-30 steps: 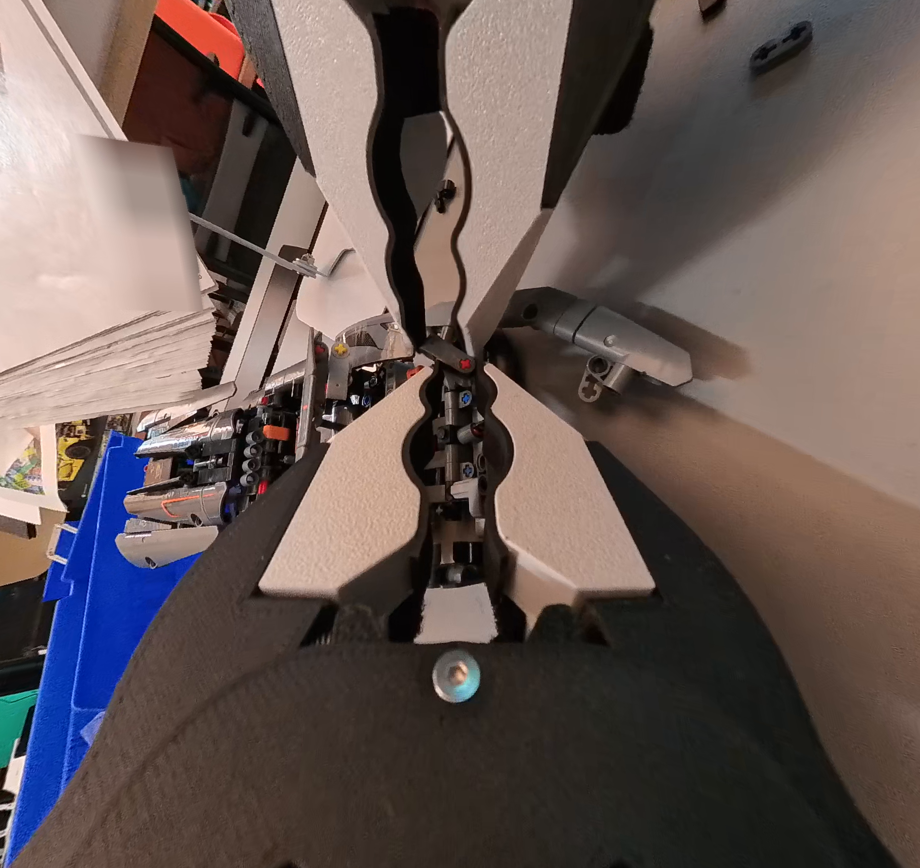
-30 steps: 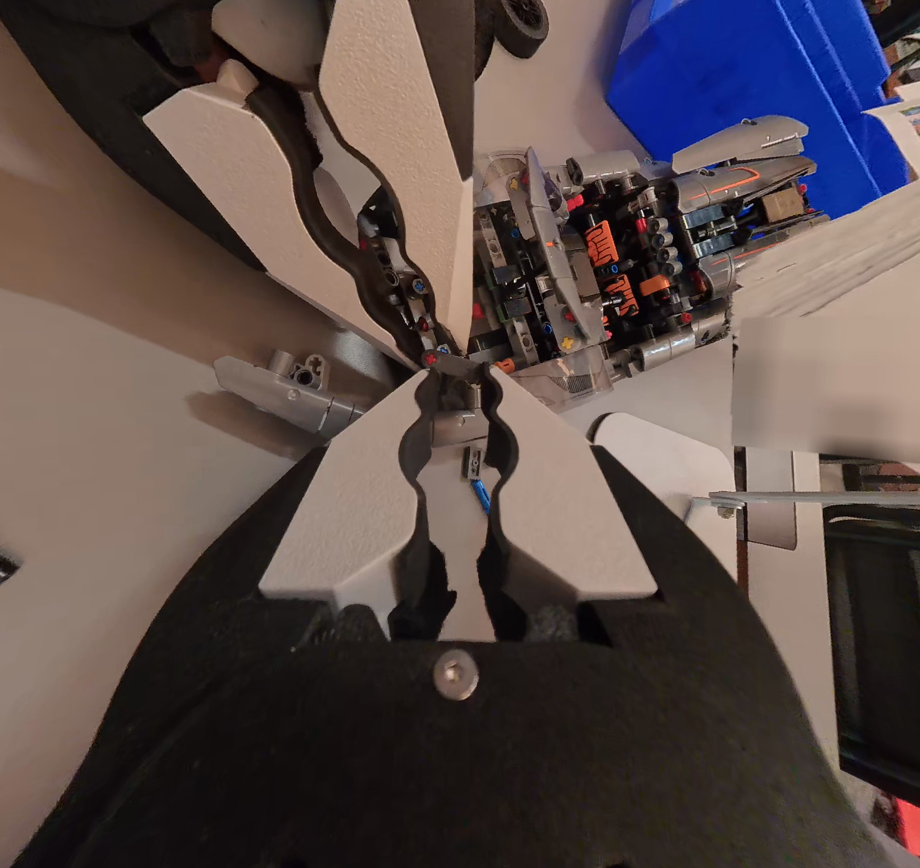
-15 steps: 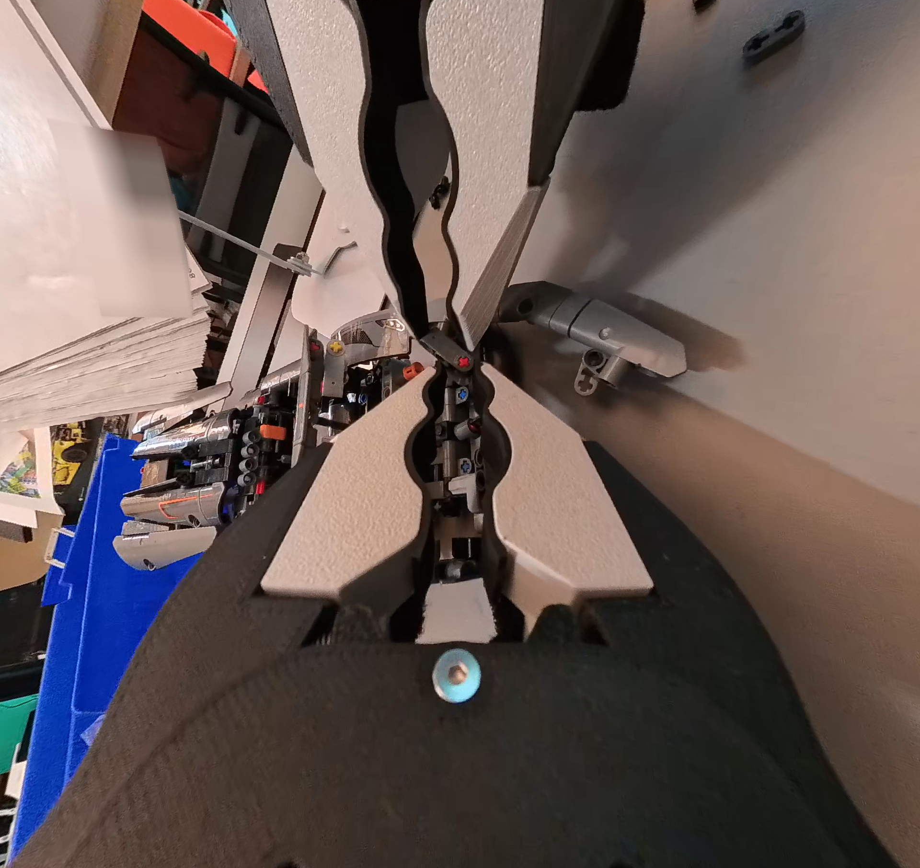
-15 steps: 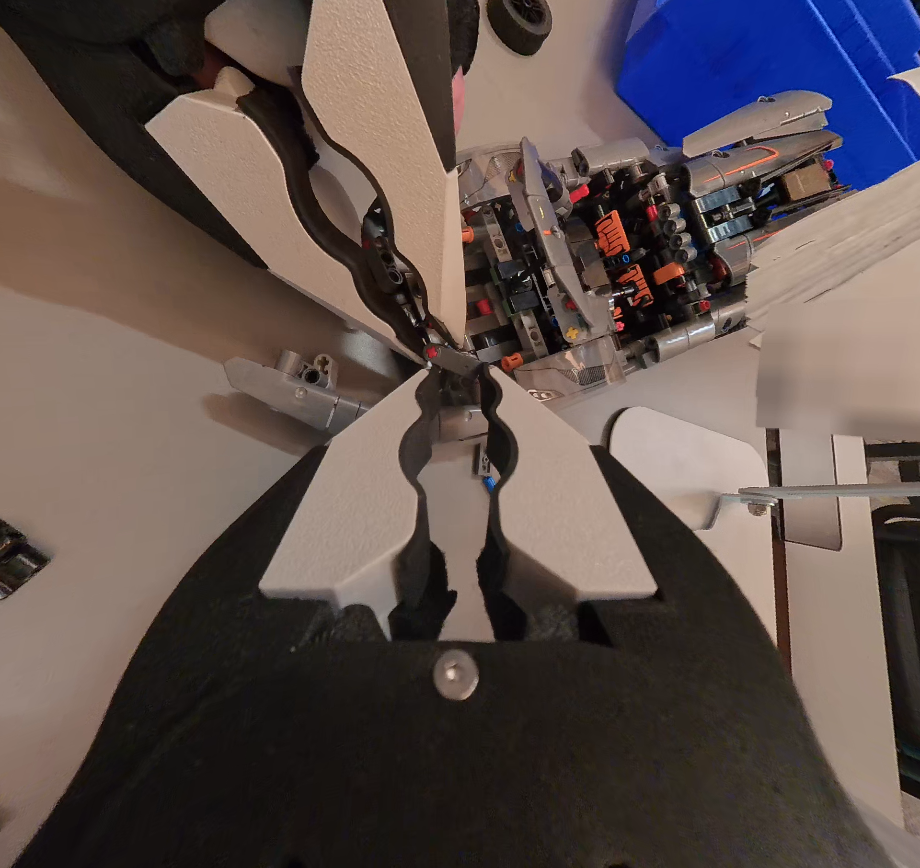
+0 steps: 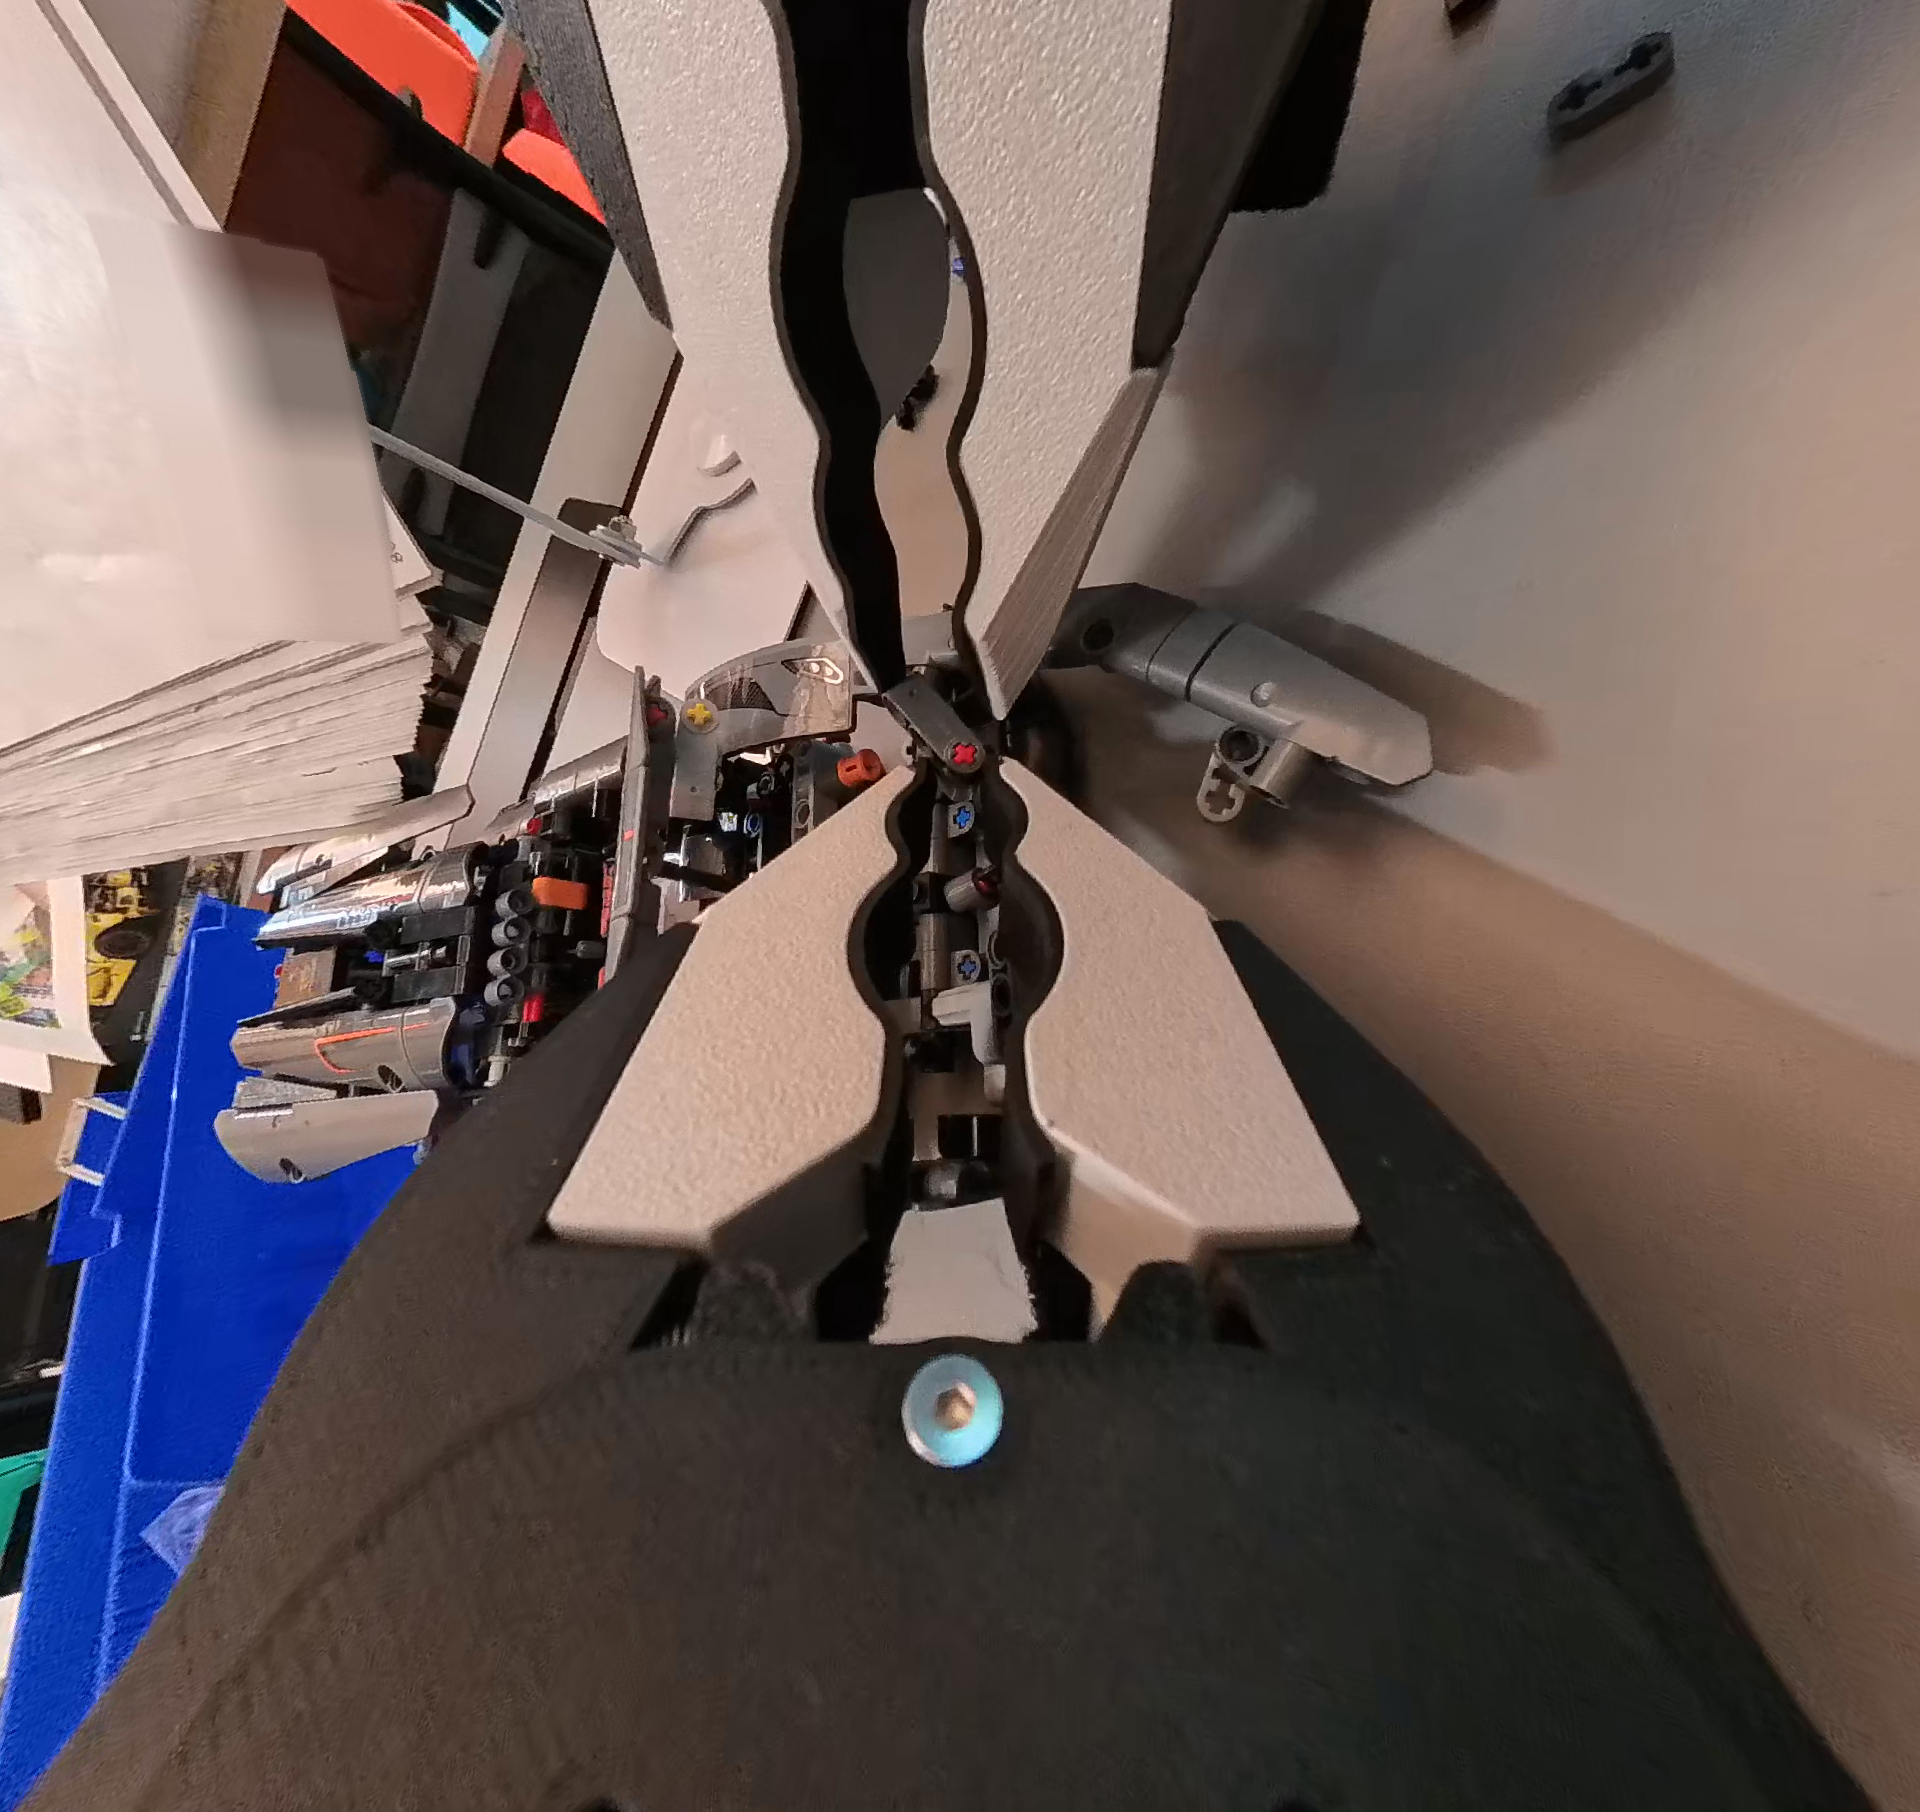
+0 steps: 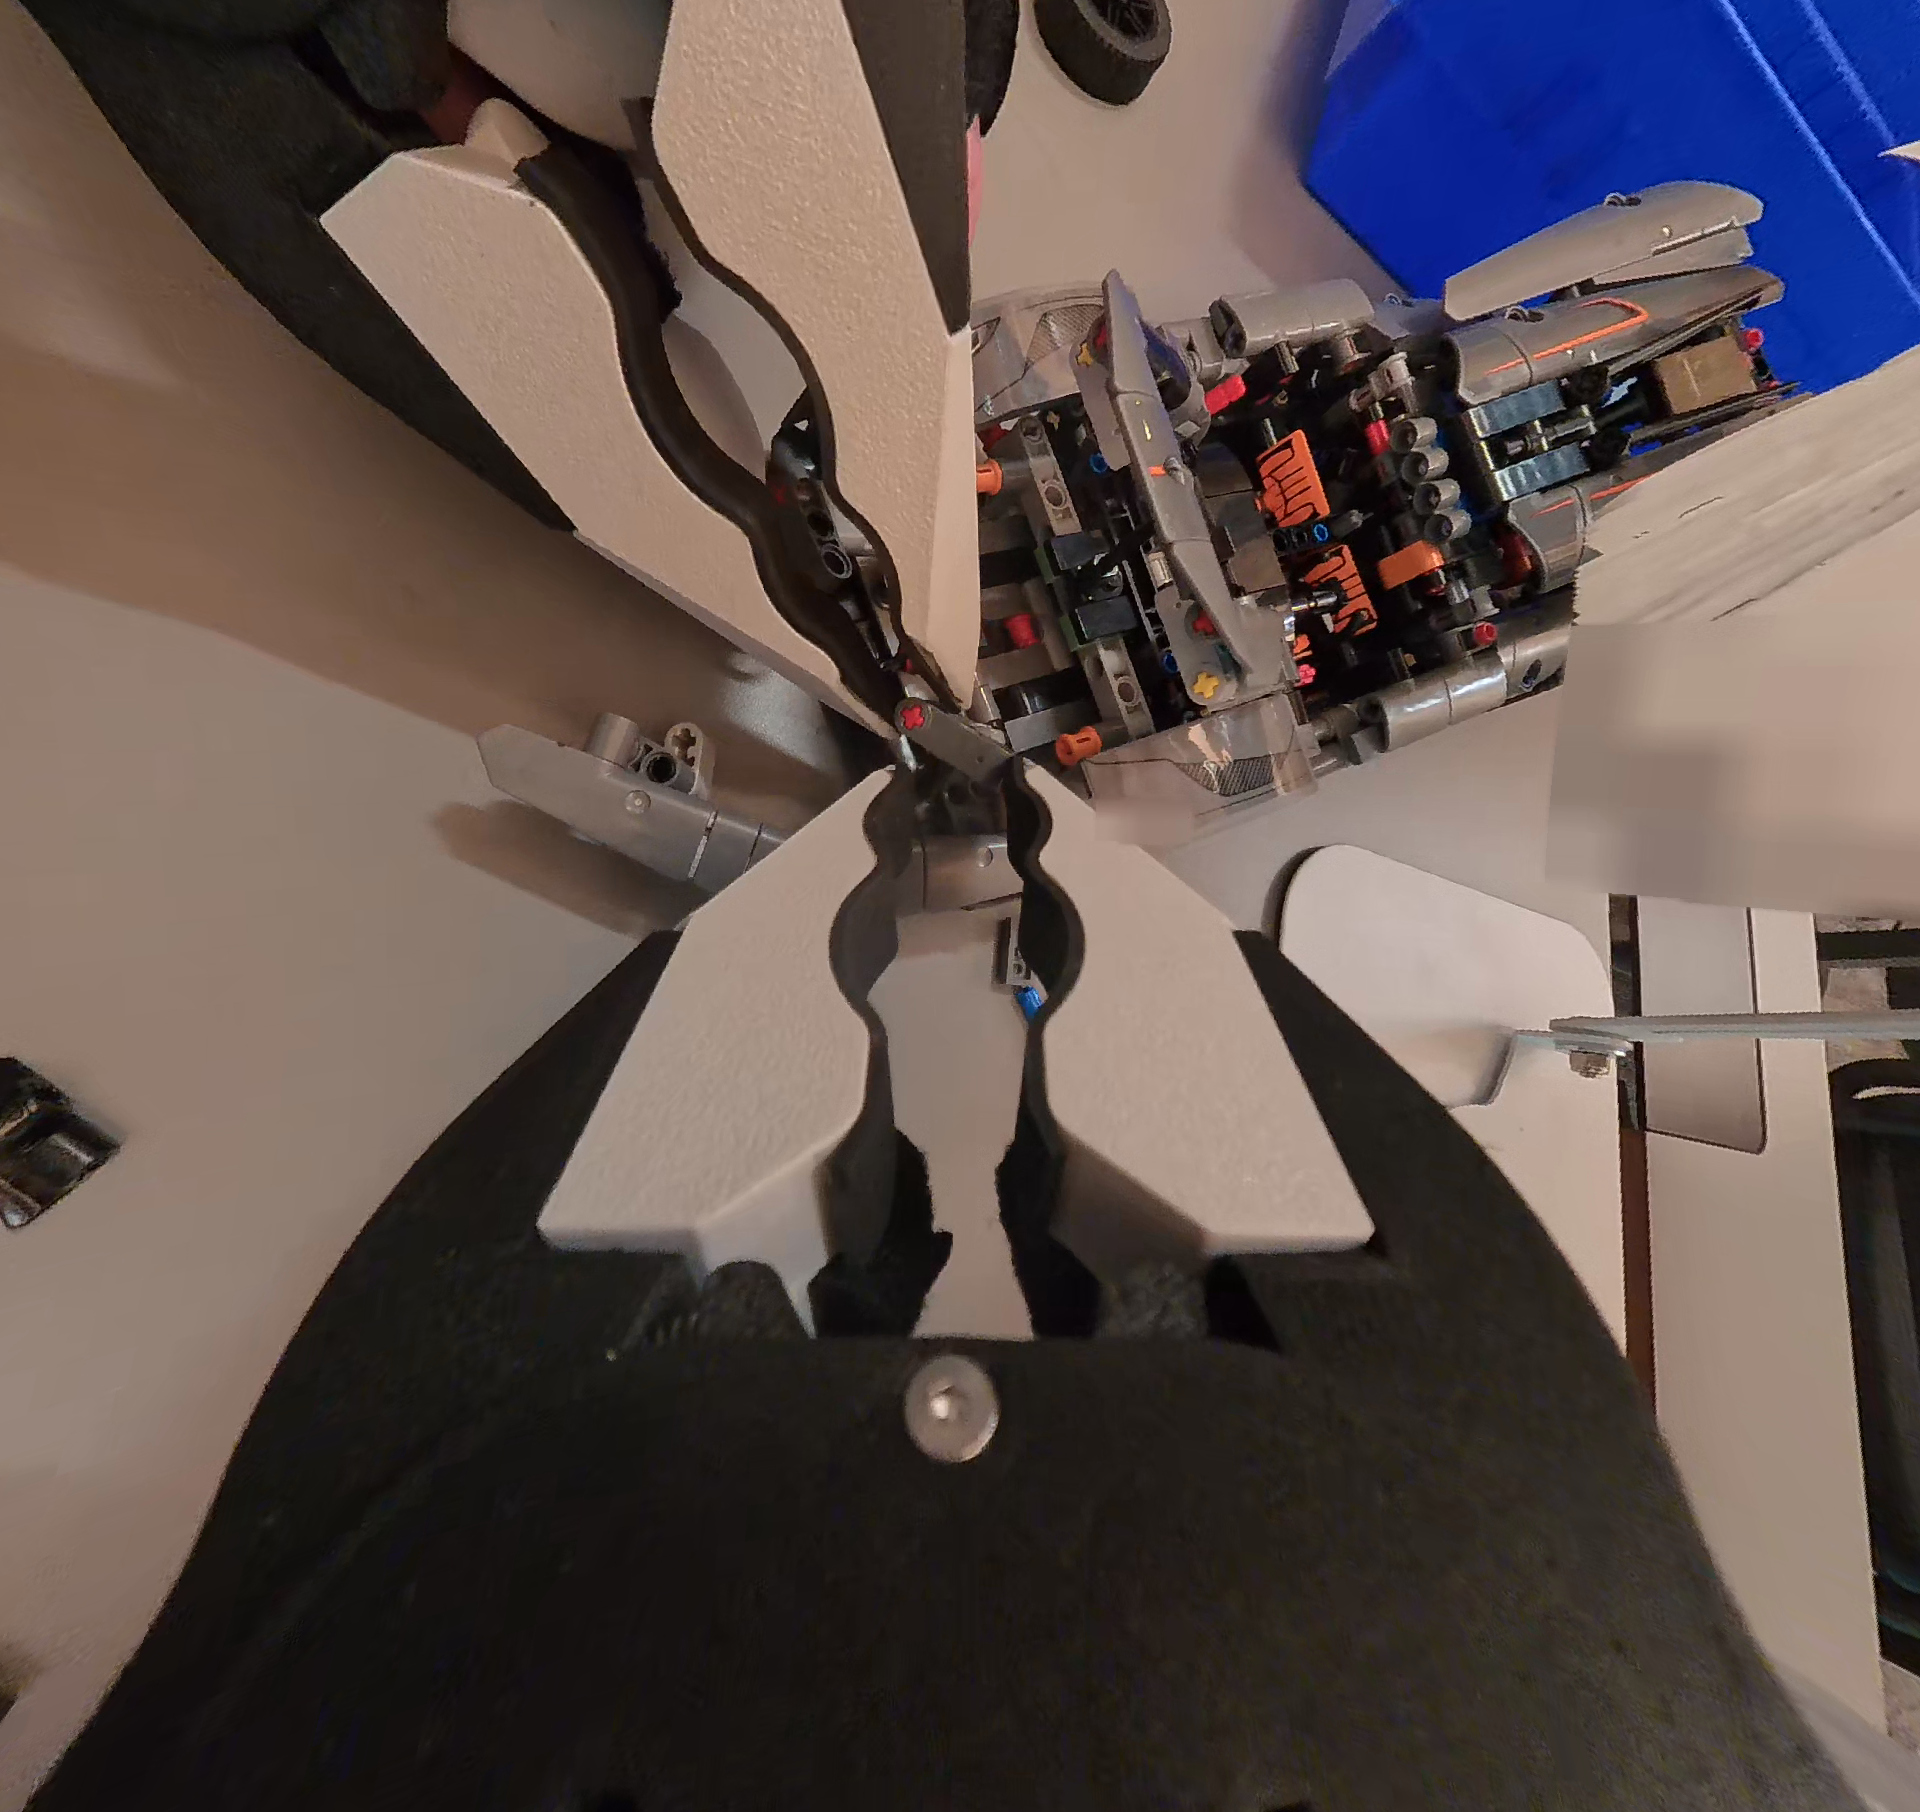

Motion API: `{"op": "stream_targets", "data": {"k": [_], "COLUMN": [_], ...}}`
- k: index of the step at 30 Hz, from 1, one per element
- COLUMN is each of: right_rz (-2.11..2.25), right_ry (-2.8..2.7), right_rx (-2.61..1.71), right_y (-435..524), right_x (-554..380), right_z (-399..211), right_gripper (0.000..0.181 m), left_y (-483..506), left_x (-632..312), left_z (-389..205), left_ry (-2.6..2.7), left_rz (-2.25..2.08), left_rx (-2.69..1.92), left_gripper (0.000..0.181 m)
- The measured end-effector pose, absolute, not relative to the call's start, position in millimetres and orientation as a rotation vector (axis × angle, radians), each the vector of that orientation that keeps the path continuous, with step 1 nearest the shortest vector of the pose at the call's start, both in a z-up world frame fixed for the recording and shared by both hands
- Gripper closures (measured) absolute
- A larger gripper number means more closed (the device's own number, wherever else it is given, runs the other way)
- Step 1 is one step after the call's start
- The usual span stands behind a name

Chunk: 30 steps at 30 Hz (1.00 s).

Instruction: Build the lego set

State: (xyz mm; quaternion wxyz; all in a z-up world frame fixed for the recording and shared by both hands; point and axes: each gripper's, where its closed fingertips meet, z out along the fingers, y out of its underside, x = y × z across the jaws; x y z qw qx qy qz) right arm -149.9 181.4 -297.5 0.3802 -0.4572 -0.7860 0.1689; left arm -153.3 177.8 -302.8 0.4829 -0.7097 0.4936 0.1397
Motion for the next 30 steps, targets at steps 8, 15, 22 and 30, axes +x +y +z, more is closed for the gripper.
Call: {"op": "stream_targets", "data": {"k": [8, 15, 22, 30], "right_rz": [0.43, 0.375, 0.325, 0.313], "right_ry": [-2.013, -1.985, -2.015, -2.049], "right_rx": [-1.163, -1.112, -1.078, -1.076], "right_y": [180.8, 181.6, 180.7, 176.5], "right_x": [-148.8, -153.3, -152.1, -151.9], "right_z": [-298.1, -294.7, -298.6, -308.4], "right_gripper": [0.165, 0.154, 0.159, 0.165], "left_y": [177.3, 178.8, 179.4, 185.8], "left_x": [-153.9, -155.6, -154.4, -167.3], "left_z": [-302.4, -299.6, -301.0, -286.6], "left_ry": [1.192, 1.169, 1.172, 1.068], "left_rz": [0.319, 0.318, 0.348, 0.363], "left_rx": [-1.738, -1.733, -1.73, -1.729], "left_gripper": [0.175, 0.176, 0.175, 0.181]}}
